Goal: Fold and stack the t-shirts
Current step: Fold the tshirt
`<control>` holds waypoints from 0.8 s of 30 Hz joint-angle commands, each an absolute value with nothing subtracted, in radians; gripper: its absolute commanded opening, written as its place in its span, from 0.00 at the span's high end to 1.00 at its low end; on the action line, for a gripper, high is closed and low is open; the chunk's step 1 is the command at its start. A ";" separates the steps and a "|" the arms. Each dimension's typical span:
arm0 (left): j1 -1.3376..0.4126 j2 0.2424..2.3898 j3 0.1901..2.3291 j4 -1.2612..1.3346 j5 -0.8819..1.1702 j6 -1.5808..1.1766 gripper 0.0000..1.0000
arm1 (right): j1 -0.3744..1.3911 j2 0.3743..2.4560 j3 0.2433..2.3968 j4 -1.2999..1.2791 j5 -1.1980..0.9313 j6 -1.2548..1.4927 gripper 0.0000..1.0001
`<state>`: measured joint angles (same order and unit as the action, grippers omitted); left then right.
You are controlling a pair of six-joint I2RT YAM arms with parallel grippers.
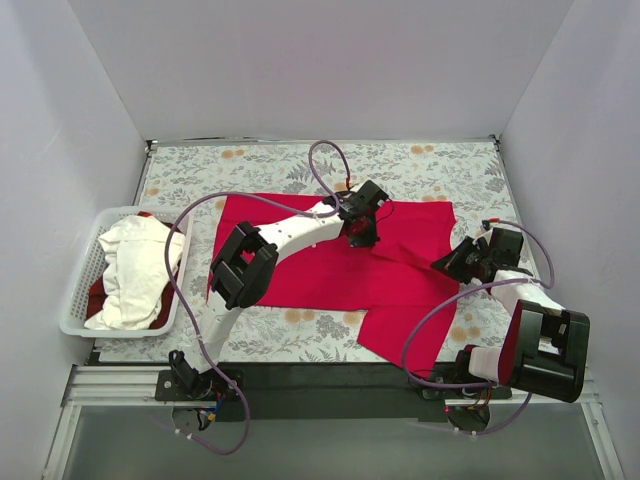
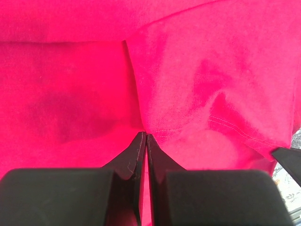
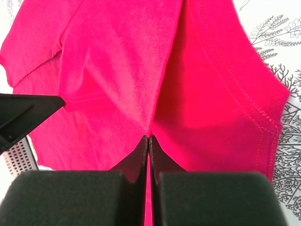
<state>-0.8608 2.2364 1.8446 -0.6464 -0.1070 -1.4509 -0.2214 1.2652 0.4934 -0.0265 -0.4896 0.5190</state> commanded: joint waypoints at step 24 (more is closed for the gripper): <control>-0.833 2.212 1.856 -0.715 -0.002 -1.434 0.98 | -0.242 1.299 0.554 -0.135 -0.473 0.492 0.84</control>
